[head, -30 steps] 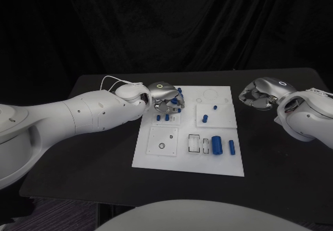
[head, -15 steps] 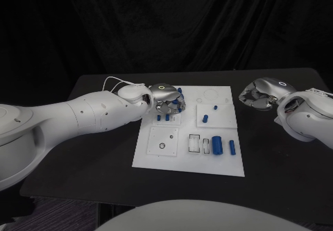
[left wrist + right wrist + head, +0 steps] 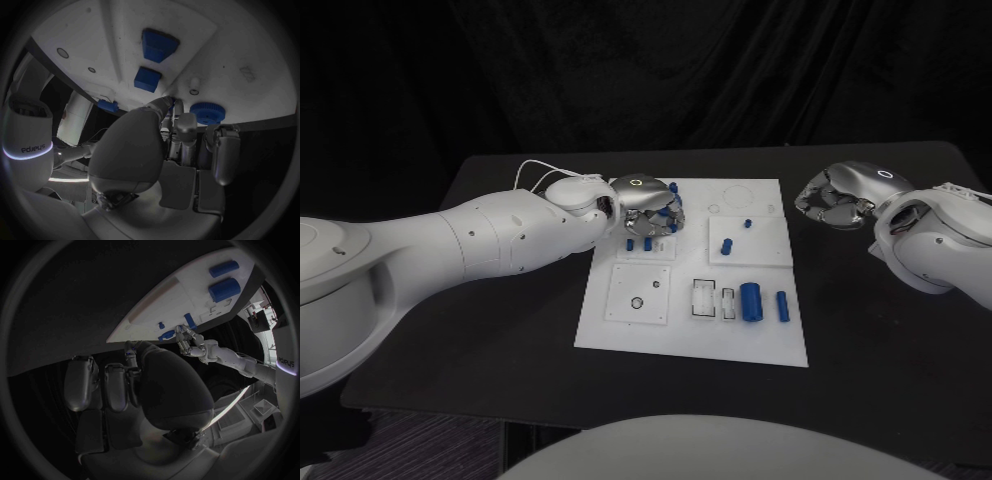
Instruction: Assemble the parts on the task board
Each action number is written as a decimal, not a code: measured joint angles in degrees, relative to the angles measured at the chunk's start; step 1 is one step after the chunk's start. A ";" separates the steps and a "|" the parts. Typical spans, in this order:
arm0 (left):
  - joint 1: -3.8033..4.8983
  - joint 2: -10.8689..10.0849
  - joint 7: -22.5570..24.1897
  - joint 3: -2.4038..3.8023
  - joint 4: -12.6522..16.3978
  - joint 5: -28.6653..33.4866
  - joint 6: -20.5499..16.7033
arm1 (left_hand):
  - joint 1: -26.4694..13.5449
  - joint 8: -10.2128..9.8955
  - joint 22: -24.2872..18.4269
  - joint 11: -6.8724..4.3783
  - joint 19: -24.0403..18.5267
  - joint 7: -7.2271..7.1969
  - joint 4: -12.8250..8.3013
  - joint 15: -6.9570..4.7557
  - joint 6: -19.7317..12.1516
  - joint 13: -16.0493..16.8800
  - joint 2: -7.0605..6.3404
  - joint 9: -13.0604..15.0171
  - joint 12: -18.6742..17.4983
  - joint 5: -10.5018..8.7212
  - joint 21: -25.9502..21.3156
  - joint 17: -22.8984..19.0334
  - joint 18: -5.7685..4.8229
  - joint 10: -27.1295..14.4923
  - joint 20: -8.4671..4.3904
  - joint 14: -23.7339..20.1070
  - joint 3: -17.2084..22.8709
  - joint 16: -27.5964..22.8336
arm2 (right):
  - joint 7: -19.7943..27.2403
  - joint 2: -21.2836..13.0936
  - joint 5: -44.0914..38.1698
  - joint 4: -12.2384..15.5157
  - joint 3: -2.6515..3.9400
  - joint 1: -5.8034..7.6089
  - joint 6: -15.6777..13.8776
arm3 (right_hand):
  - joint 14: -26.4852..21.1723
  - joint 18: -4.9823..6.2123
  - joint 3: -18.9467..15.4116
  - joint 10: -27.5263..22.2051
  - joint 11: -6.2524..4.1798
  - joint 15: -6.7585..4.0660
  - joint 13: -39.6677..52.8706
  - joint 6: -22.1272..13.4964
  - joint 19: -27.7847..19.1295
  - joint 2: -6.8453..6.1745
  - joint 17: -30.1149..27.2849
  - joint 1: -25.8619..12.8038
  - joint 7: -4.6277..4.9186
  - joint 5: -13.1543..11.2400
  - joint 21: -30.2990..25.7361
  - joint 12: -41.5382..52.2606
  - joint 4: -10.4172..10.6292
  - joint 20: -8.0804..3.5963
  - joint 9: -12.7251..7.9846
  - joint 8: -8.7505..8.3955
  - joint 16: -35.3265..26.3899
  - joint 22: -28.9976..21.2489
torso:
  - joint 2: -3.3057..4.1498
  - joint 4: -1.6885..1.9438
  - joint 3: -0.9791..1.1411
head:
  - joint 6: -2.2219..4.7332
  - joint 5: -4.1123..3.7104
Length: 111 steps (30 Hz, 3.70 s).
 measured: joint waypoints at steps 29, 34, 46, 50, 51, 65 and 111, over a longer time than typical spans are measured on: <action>2.54 -9.54 -1.31 -0.11 9.59 -0.07 -4.90 | -0.39 0.51 0.00 0.05 0.00 0.82 -0.67 -0.46 1.95 -0.07 0.26 0.03 -0.48 -0.28 0.00 -1.56 0.00 1.65 0.00 -0.06 -0.28 -0.45 | -0.12 -0.89 0.02 0.14 0.00 0.00 0.18 | 0.00 0.00 0.00 0.00 0.00 0.00 -0.02 0.00 0.00 0.00 0.00 0.00 0.00 0.00 -0.38 0.02 0.00 0.00 0.02 0.00 -0.28 0.00 | -0.05 -0.01 0.02 | 0.00 -0.58; 2.54 -9.92 -2.12 -0.12 9.51 -0.07 -4.14 | -1.19 0.51 0.00 0.19 0.00 0.83 -0.45 -0.46 1.96 -0.24 0.34 0.00 -0.68 -0.66 0.00 -1.67 0.00 1.53 0.00 -0.06 -0.51 -0.45 | -0.13 -0.82 0.02 0.03 0.00 0.00 0.22 | 0.00 0.00 0.00 0.00 0.00 0.00 -0.02 0.00 0.00 0.00 0.00 0.00 0.00 0.00 -0.38 0.02 0.00 0.00 0.01 0.00 -0.28 0.00 | -0.05 0.02 0.04 | 0.00 -0.60; 1.90 -10.04 -3.25 -0.12 8.60 -0.09 -2.27 | -1.19 0.51 0.00 0.19 0.00 0.83 -0.30 -0.26 1.95 -0.24 0.34 -0.03 -0.68 -0.89 -0.24 -2.33 0.00 1.53 0.00 -0.26 -0.66 -0.98 | -0.13 -0.72 0.02 -0.03 0.00 0.00 0.31 | 0.00 0.00 0.00 0.00 0.00 0.00 -0.03 0.00 0.00 0.00 0.00 0.00 0.00 0.00 -0.38 0.03 0.00 0.00 0.01 0.00 -0.28 0.00 | -0.03 0.00 -0.05 | 0.00 -0.39; 1.82 -10.03 -3.55 -0.12 8.27 -0.09 -1.81 | -1.19 0.50 0.00 0.19 0.00 0.83 -0.30 -0.25 1.95 -0.30 0.34 -0.13 -0.93 -0.89 -0.24 -2.39 0.00 1.53 0.00 -0.27 -0.66 -0.99 | -0.13 -0.64 0.02 -0.07 0.00 0.00 0.33 | 0.00 0.00 0.00 0.00 0.00 0.00 -0.03 0.00 0.00 0.00 0.00 0.00 0.00 0.00 -0.38 0.05 0.00 0.00 0.00 0.00 -0.28 0.00 | 0.02 0.00 -0.09 | 0.00 -0.15; 1.80 -9.99 -3.60 -0.12 8.17 -0.09 -1.71 | -1.19 0.50 0.00 0.19 0.00 0.83 -0.30 -0.25 1.95 -0.30 0.34 -0.12 -0.93 -0.89 -0.24 -2.44 0.00 1.53 0.00 -0.27 -0.66 -0.99 | -0.13 -0.60 0.02 -0.07 0.00 0.00 0.33 | 0.00 0.00 0.00 0.00 0.00 0.00 -0.03 0.00 0.00 0.00 0.00 0.00 0.00 0.00 -0.38 0.05 0.00 0.00 0.00 0.00 -0.28 0.00 | 0.03 0.00 -0.10 | 0.00 -0.11; 1.43 -9.28 -3.93 -0.08 7.72 -0.09 -0.67 | -1.19 0.48 0.00 0.19 0.00 0.83 -0.30 -0.25 1.93 -0.30 0.33 -0.11 -0.94 -0.89 -0.24 -2.55 0.00 1.53 0.00 -0.27 -0.66 -0.98 | -0.13 -0.45 0.02 -0.11 0.00 0.00 0.42 | 0.00 0.00 0.00 0.00 0.00 0.00 -0.04 0.00 0.00 0.00 0.00 0.00 0.00 0.00 -0.38 0.05 0.00 0.00 0.00 0.00 -0.27 0.00 | 0.03 -0.02 0.00 | 0.00 -0.24; 0.96 -8.74 -4.21 -0.04 7.05 0.00 0.67 | -1.18 -0.84 -0.01 0.60 0.00 0.29 -0.94 -0.05 0.40 -0.53 0.32 -0.67 -1.84 -0.33 -0.97 -3.88 0.00 1.09 0.00 -1.29 -0.01 -1.89 | -0.19 0.11 0.02 -0.52 0.00 0.00 1.41 | 0.00 0.00 0.00 0.00 0.00 0.00 -0.01 0.00 0.00 0.00 0.00 0.00 0.00 0.00 -0.60 -0.18 0.00 0.00 -0.02 0.00 -0.50 -0.01 | 0.02 -0.01 0.01 | 0.00 0.23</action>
